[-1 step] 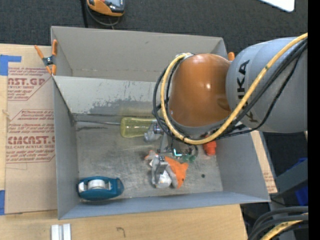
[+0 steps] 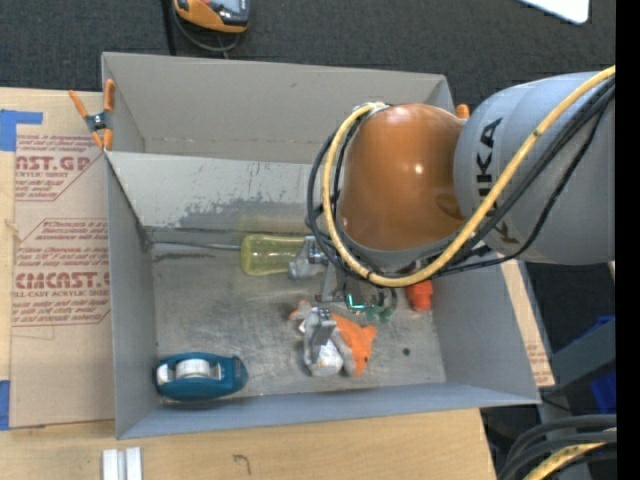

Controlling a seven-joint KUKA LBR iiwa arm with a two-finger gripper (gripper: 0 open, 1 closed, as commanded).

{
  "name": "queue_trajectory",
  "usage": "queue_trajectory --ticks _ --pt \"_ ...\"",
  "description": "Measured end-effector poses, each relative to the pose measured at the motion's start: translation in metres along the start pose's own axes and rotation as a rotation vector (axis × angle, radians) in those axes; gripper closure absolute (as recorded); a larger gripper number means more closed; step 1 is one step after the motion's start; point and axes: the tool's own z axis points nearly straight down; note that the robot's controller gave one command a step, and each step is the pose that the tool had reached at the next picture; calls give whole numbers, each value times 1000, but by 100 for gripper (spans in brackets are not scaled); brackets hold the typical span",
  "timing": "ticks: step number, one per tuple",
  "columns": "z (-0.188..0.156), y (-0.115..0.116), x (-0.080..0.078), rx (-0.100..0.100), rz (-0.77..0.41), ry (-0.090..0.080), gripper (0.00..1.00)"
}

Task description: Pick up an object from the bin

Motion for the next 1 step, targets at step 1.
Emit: queue_trajectory --ticks 1 --pt "44 -24 -5 -1 -23 -8 0"
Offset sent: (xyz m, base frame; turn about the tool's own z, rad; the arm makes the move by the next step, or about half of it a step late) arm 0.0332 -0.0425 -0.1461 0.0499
